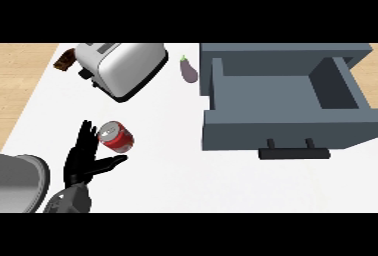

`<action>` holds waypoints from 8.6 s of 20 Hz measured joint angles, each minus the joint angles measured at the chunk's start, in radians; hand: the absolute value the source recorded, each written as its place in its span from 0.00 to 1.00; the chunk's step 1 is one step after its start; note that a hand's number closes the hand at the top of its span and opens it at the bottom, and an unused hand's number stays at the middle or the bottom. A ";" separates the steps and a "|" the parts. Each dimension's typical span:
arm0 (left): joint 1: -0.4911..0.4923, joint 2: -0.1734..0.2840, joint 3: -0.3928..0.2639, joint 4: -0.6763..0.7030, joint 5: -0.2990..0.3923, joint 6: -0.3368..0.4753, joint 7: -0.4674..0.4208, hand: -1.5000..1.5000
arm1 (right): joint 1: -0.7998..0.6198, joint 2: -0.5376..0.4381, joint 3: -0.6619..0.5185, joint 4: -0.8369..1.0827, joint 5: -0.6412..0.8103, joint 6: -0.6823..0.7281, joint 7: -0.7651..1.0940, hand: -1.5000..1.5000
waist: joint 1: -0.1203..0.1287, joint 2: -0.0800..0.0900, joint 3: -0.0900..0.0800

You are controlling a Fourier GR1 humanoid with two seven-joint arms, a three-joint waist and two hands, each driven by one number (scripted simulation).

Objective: Pick up the can, place it into the drawer and close the drawer

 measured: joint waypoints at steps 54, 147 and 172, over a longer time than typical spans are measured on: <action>-0.284 -0.085 -0.296 -0.575 0.044 0.260 0.431 1.00 | 0.060 0.028 0.006 -0.088 -0.075 -0.047 0.060 0.00 | 0.000 -0.002 0.001; -1.202 -0.093 -0.885 0.353 0.829 0.811 0.043 0.00 | -0.263 -0.062 0.228 -0.200 0.491 -0.040 -0.098 0.00 | -0.037 0.019 0.001; -1.153 0.007 -0.878 0.238 0.772 0.825 0.178 0.00 | -0.781 -0.104 0.752 0.504 1.467 -0.382 -0.258 0.00 | 0.041 0.003 0.000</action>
